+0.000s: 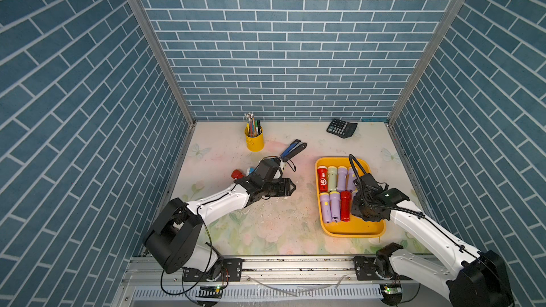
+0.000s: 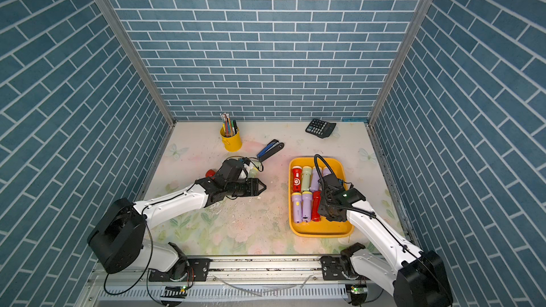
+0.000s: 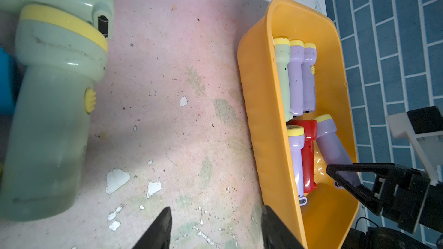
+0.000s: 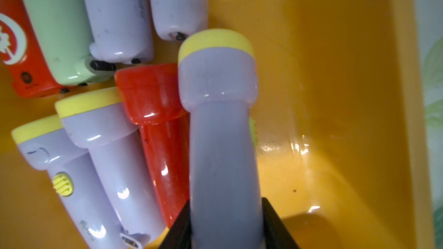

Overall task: Put the flashlights into the storage boxes
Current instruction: Place the flashlight at the storage box.

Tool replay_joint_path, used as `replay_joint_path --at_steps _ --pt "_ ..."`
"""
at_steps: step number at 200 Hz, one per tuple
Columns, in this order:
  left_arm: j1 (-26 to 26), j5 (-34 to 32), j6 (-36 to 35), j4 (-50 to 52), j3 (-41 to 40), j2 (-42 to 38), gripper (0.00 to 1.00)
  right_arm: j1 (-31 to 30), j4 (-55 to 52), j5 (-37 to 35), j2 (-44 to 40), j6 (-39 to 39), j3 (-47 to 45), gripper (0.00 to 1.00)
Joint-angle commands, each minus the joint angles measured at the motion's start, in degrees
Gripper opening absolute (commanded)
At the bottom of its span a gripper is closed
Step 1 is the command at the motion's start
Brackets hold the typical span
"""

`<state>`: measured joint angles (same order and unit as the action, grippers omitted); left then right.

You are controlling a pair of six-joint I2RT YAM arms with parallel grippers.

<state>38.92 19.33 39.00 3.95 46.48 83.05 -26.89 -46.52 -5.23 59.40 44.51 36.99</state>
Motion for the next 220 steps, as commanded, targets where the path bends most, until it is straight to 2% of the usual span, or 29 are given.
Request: replay_joint_path --at_steps 1,149,220 --pt "0.29 -0.05 -0.51 -0.35 0.32 0.13 0.60 0.94 1.30 1.69 0.63 -0.90 -1.47 0.22" --pt "0.28 -0.14 -0.77 0.01 0.86 0.75 0.60 5.39 4.68 7.29 0.72 -1.18 -5.87 0.46" --pt "0.28 -0.27 -1.06 0.39 0.98 0.53 0.61 8.26 2.16 8.88 -2.21 -3.31 -3.46 0.57"
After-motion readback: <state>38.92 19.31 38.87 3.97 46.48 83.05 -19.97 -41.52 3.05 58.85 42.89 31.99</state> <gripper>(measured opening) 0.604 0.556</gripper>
